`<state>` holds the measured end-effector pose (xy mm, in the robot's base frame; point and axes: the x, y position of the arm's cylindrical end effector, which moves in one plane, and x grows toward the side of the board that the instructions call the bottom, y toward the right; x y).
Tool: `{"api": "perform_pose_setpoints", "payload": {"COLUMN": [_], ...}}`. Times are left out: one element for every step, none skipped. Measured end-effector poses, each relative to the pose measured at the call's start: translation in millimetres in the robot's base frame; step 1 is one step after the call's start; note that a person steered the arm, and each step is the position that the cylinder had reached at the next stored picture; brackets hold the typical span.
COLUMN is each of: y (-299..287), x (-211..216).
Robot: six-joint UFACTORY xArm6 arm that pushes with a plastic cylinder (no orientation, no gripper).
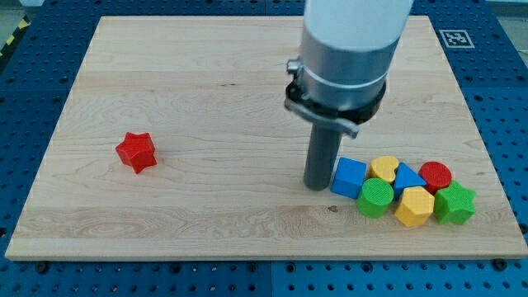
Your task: Move your arm closer to the red star
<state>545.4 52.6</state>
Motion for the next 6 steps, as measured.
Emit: {"api": "perform_pose_setpoints", "payload": {"y": [-40.2,-119.1,-232.7,-315.7,-317.2,-290.1], "x": [16.5,18.0,17.0,-10.8,-44.8,-43.8]}}
